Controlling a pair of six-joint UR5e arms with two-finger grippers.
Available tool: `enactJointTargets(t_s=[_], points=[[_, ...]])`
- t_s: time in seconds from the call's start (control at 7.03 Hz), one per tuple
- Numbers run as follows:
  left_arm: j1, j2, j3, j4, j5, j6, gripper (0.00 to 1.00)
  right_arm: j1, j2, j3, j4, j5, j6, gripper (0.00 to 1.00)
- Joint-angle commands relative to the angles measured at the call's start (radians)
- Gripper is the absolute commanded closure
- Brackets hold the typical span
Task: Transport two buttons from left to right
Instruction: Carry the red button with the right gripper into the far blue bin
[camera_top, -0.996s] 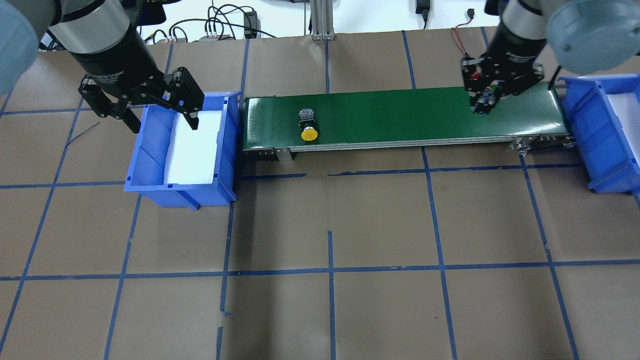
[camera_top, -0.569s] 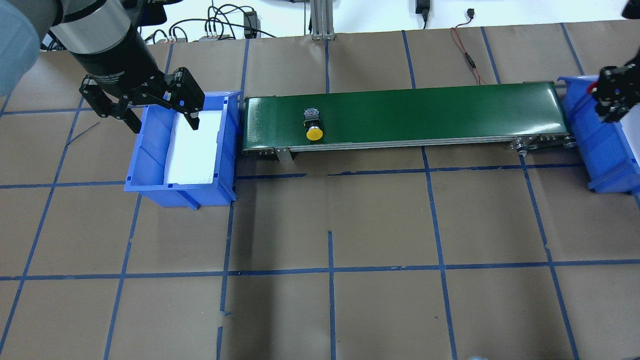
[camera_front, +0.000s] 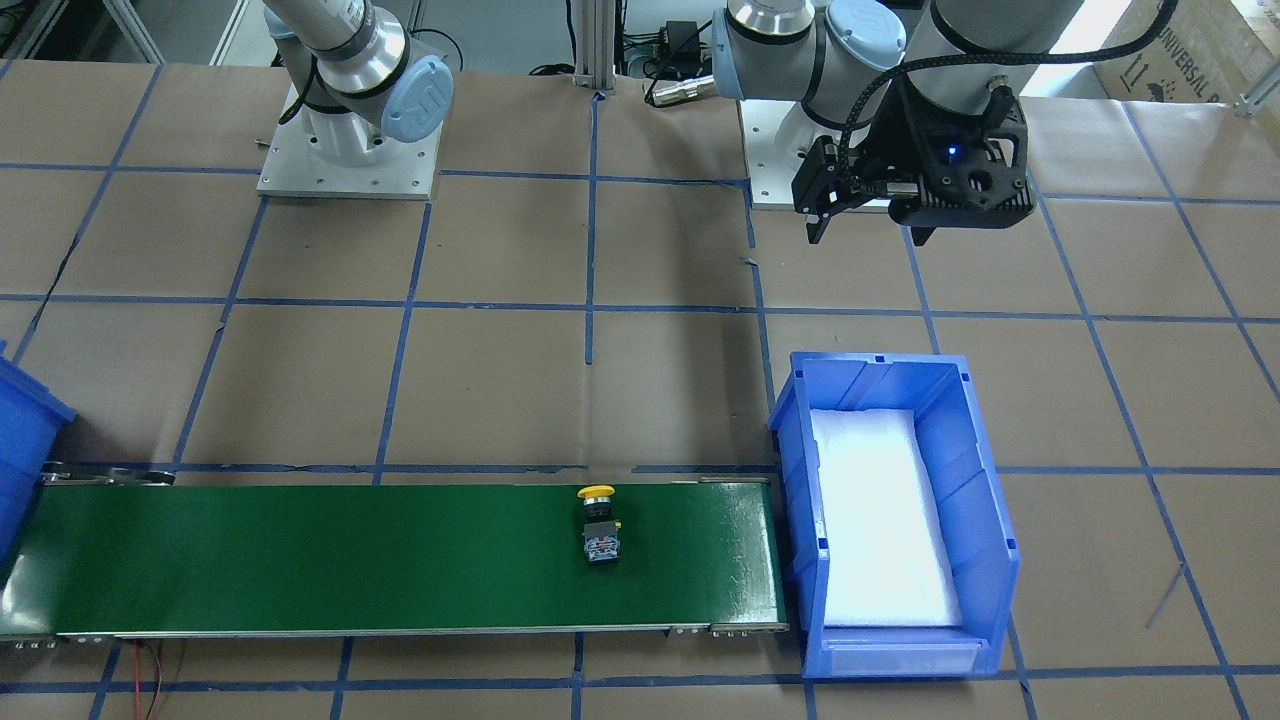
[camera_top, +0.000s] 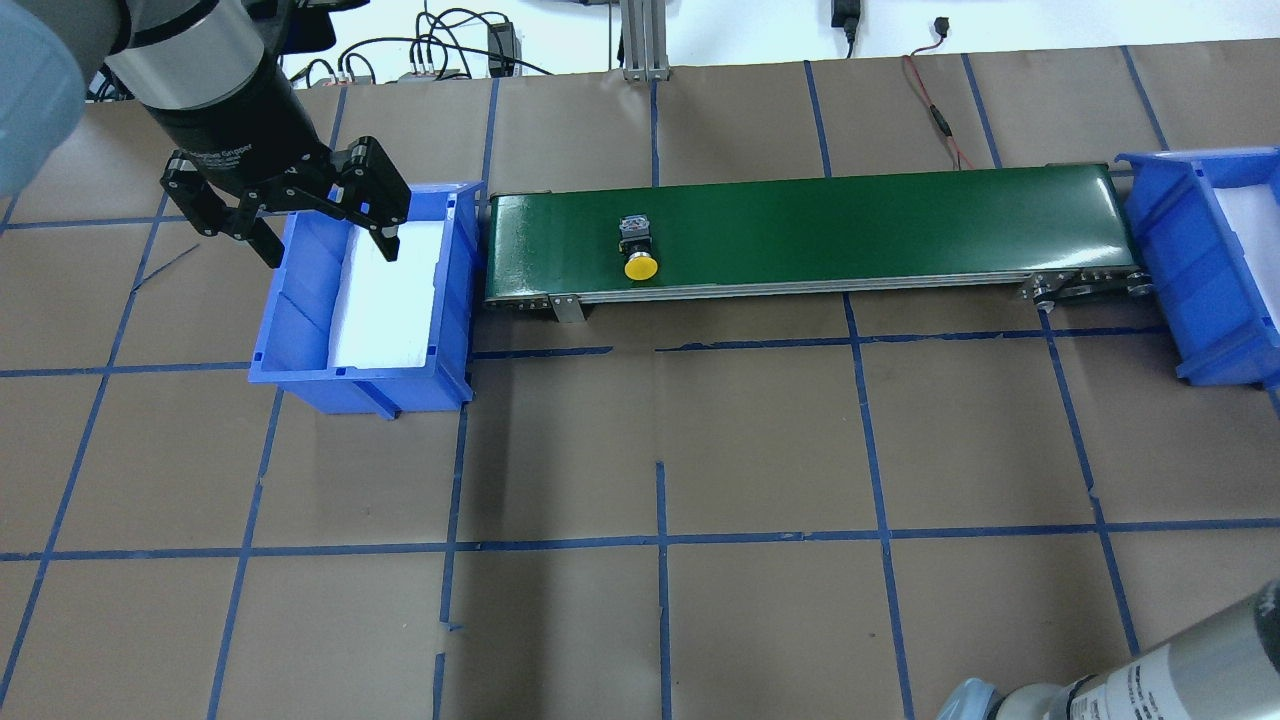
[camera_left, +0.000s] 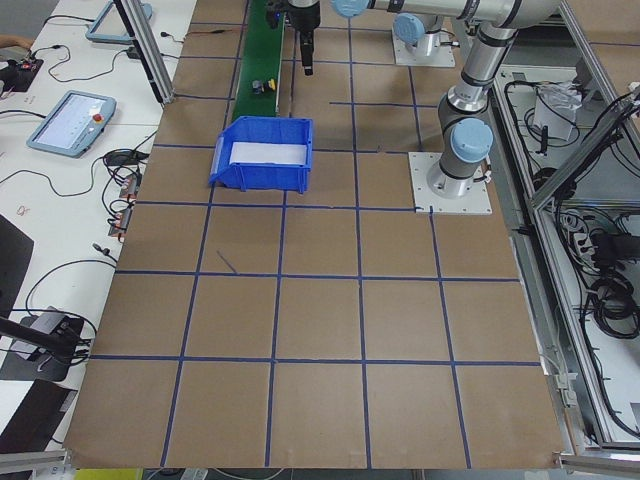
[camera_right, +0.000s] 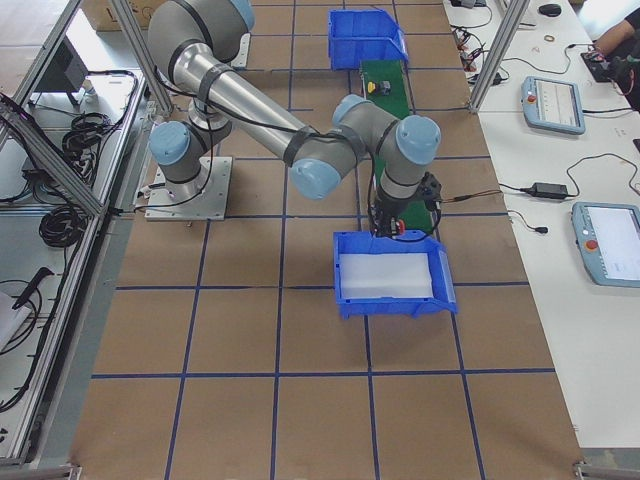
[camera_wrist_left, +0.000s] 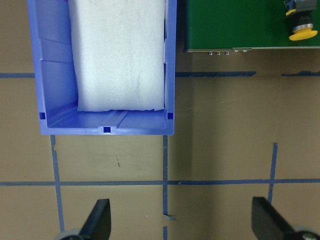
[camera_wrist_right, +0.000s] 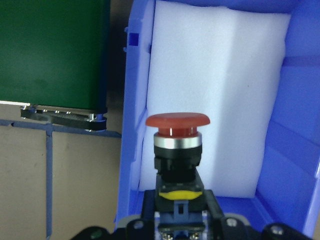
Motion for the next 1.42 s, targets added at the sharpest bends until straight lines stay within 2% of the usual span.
enactJointTargets(t_s=[0.0, 0.28, 0.71, 0.85, 1.0, 1.14, 1.28], points=[[0.001, 0.000, -0.002, 0.000, 0.001, 0.000, 0.00, -0.007, 0.084, -0.006, -0.072, 0.006, -0.023, 0.97], [0.001, 0.000, -0.002, 0.000, 0.000, 0.000, 0.00, -0.008, 0.114, 0.016, -0.095, 0.007, -0.038, 0.96], [0.001, 0.000, -0.002, 0.000, -0.003, 0.000, 0.00, -0.059, 0.144, 0.086, -0.220, -0.005, -0.077, 0.92], [0.001, 0.000, -0.002, 0.000, -0.002, 0.000, 0.00, -0.060, 0.144, 0.102, -0.225, -0.005, -0.068, 0.91], [0.001, 0.000, -0.002, 0.000, -0.002, 0.000, 0.00, -0.059, 0.144, 0.114, -0.237, -0.003, -0.064, 0.76], [0.001, 0.000, -0.002, 0.000, -0.003, 0.000, 0.00, -0.060, 0.141, 0.140, -0.275, 0.001, -0.064, 0.48], [0.001, 0.000, 0.000, 0.002, -0.002, -0.002, 0.00, -0.060, 0.137, 0.175, -0.329, -0.003, -0.043, 0.11]])
